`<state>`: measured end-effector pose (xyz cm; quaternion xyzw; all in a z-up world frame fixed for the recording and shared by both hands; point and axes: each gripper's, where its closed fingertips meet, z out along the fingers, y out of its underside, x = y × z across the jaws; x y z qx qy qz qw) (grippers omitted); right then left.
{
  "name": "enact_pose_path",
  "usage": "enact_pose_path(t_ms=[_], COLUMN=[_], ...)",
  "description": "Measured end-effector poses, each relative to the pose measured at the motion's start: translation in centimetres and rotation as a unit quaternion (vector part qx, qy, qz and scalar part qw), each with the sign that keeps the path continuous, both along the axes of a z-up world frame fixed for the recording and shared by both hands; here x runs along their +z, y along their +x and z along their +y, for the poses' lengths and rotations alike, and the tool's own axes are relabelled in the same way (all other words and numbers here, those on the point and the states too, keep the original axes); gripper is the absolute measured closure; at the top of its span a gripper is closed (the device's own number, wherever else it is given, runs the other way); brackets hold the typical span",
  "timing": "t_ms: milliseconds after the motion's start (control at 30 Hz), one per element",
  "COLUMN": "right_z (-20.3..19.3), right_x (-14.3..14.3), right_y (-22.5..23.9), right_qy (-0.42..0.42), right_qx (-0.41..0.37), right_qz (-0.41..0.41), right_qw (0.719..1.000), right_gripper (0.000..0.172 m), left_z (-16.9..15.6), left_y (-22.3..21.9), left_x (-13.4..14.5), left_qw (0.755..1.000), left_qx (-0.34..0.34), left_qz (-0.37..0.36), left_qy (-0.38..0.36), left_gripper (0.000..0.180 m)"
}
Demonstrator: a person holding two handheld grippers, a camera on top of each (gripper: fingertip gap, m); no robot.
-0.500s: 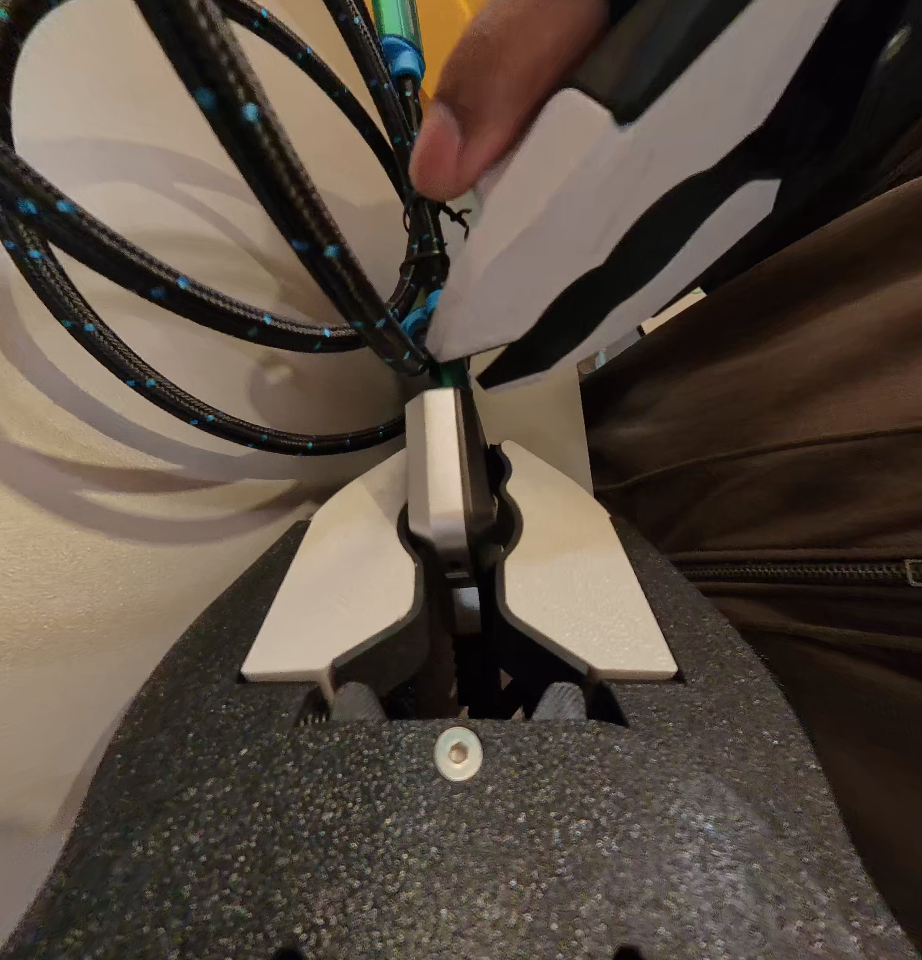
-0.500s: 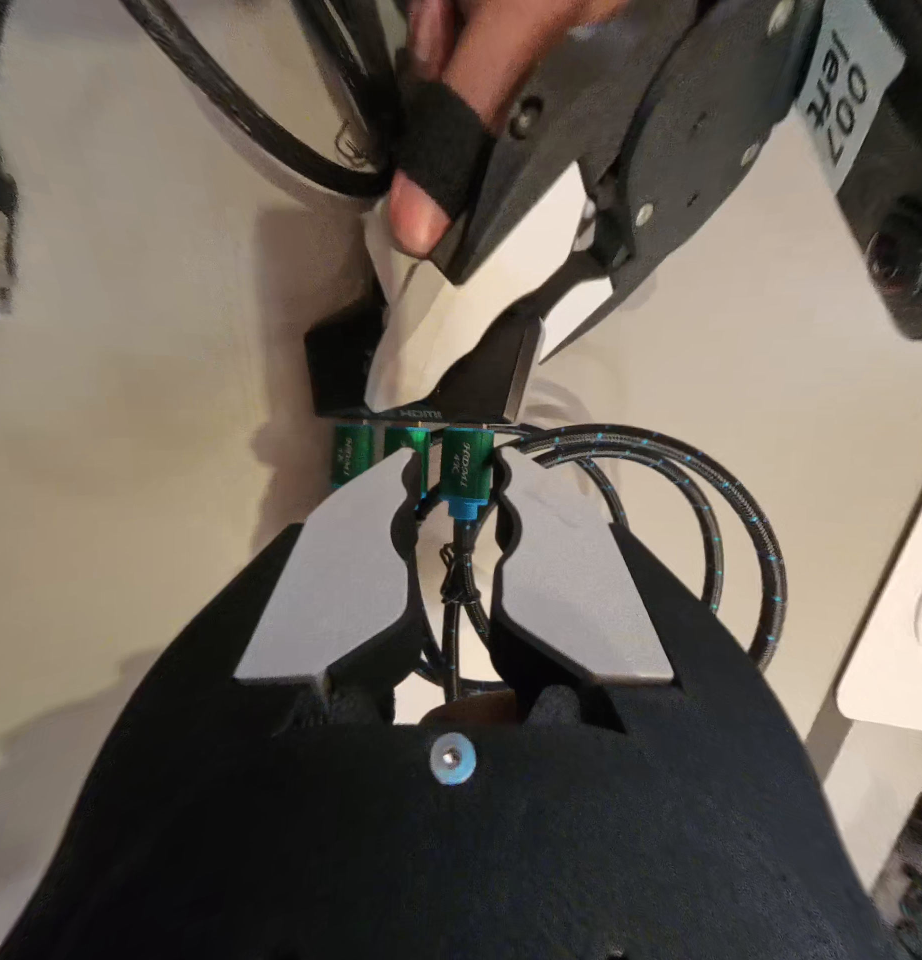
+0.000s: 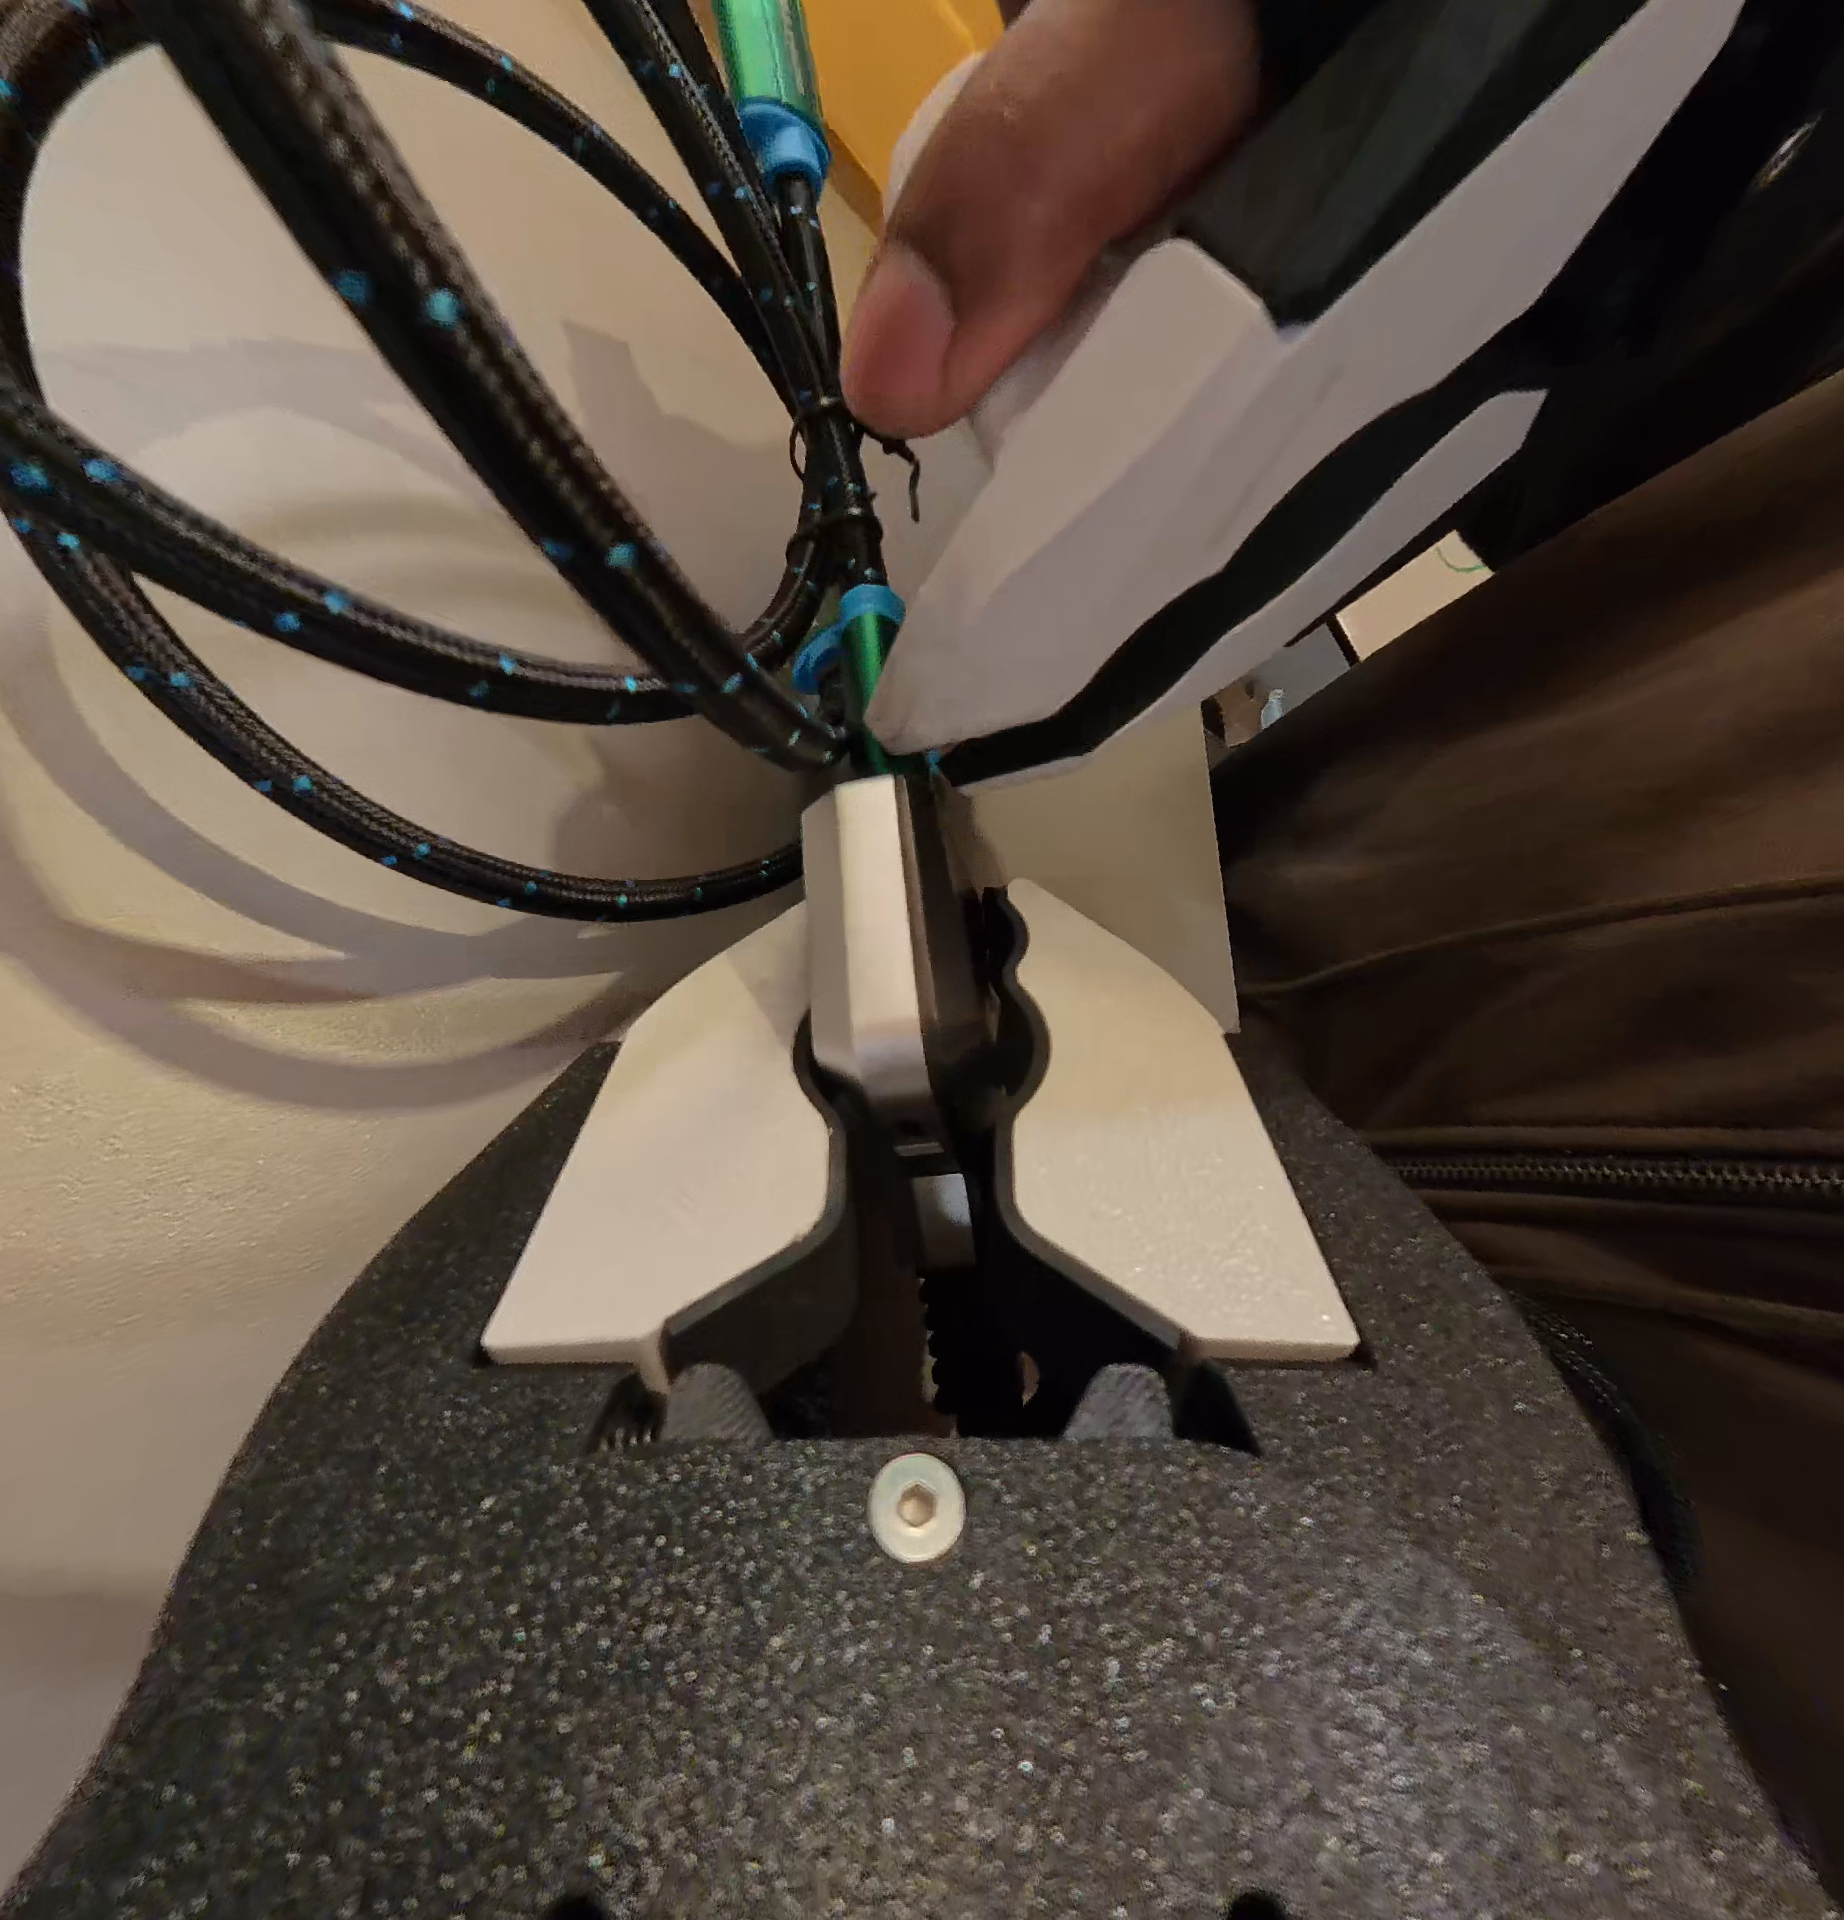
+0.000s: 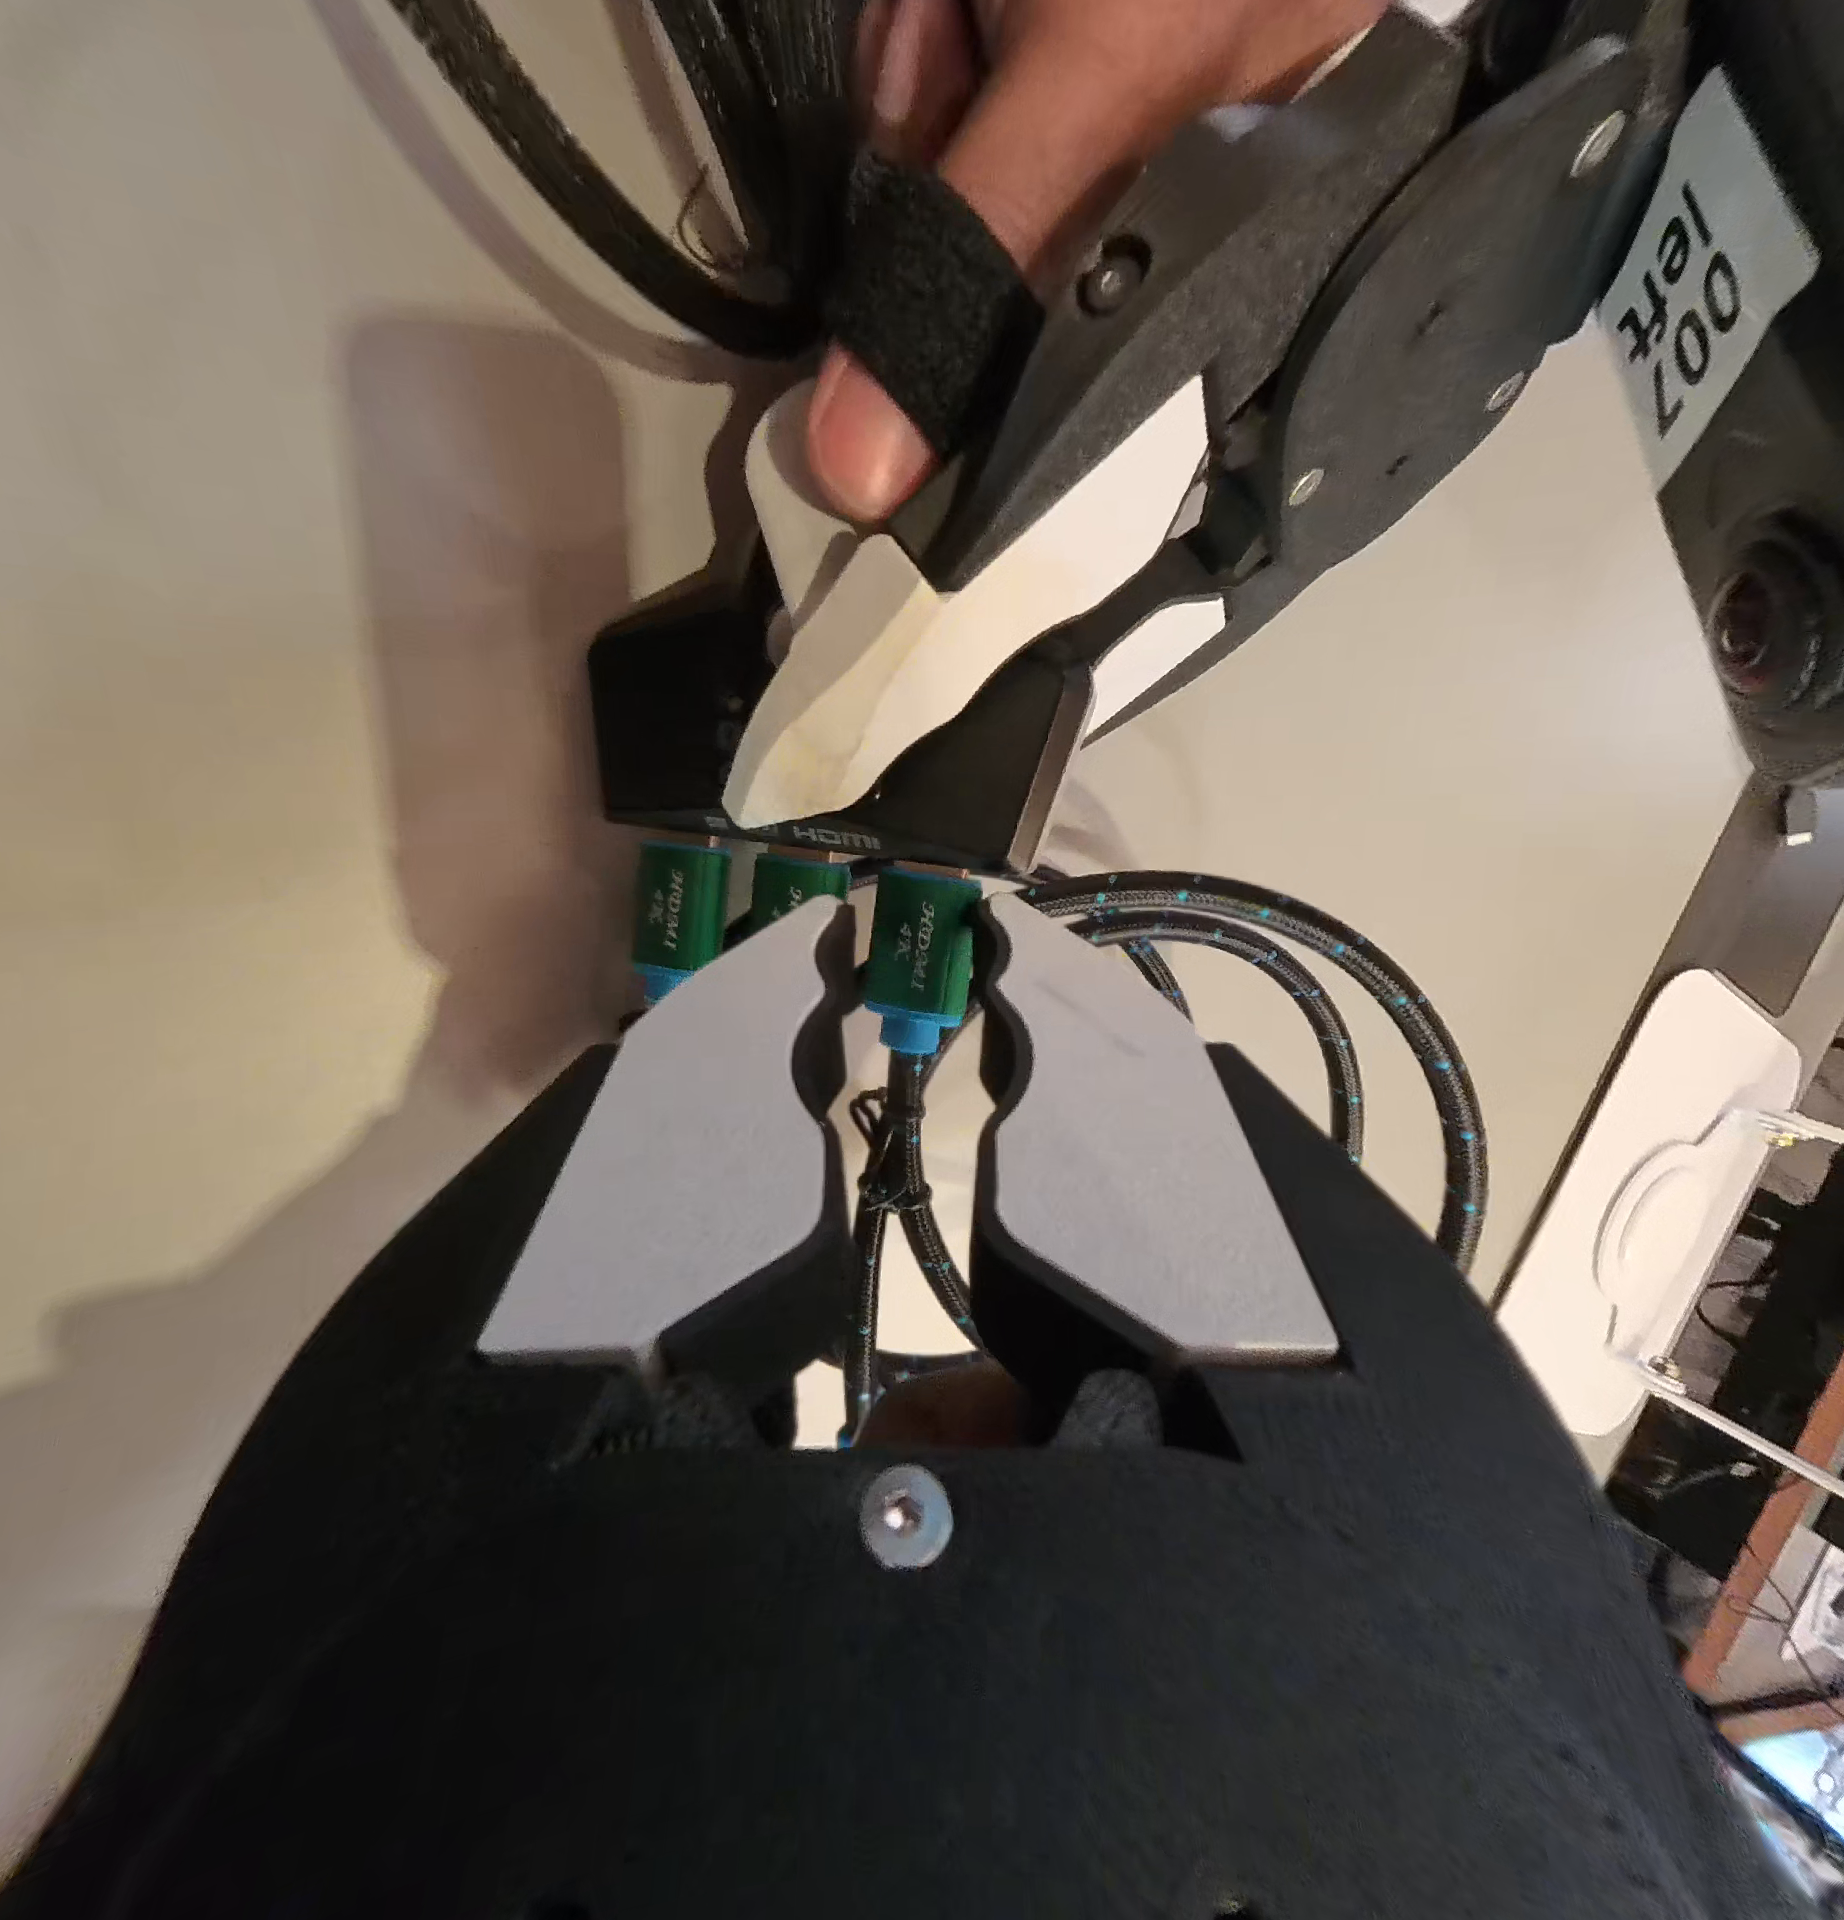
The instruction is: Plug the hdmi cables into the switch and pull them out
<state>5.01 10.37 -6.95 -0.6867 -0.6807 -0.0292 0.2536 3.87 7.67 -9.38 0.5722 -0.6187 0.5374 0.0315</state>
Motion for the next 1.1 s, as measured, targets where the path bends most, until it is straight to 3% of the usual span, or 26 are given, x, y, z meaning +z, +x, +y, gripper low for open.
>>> enact_pose_path(t_ms=[167, 400, 667, 1100], right_z=[0.3, 0.5, 0.6, -0.6], right_x=[-0.6, -1.0, -1.0, -0.2], right_y=[-0.1, 0.0, 0.2, 0.2], right_qy=[-0.013, -0.081, -0.073, -0.159], right_qx=[0.005, -0.029, -0.009, -0.100], right_qz=[-0.021, 0.011, 0.017, 0.109], right_qw=[1.000, 0.996, 0.997, 0.976], right_gripper=[0.151, 0.152, 0.152, 0.155], left_z=[-0.1, 0.1, 0.3, -0.2], left_y=[-0.1, -0.2, -0.3, -0.4], left_x=[0.1, -0.1, 0.0, 0.3], left_qw=[1.000, 1.000, 1.000, 0.998], left_qx=[-0.005, -0.008, -0.018, -0.033], left_qz=[-0.009, -0.005, -0.005, -0.023], left_qy=[0.028, 0.018, -0.001, 0.053], left_gripper=[0.155, 0.155, 0.155, 0.155])
